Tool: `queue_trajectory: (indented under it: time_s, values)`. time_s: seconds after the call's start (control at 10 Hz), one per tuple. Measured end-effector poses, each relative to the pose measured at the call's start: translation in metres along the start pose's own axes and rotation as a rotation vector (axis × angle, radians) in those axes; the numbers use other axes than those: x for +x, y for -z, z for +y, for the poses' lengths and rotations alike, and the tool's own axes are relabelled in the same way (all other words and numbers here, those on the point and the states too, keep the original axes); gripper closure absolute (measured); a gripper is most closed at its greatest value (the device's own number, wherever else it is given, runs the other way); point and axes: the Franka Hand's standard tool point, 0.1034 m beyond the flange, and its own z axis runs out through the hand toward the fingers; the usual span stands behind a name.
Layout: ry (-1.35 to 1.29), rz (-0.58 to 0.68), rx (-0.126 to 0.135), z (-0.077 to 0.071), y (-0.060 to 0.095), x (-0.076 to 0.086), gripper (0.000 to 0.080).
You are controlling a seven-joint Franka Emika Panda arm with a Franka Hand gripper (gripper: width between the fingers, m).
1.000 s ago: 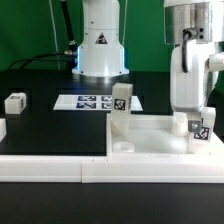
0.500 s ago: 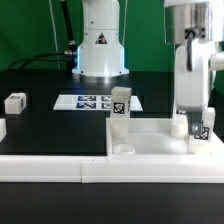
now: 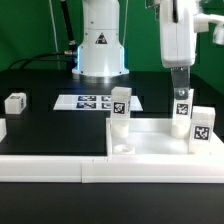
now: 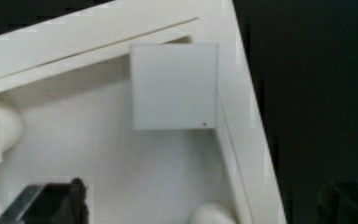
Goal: Assemble square table
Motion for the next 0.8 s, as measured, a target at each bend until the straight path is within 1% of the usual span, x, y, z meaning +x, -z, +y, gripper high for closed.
queue_trajectory:
  time_s: [0.7,0.8]
  values:
    - [0.002,0.003,-0.004,0.0018,-0.0030,0.0001,0.0150]
    - [0.022,0.005,0.002,0.0029,-0.0035,0.0020,0.0150]
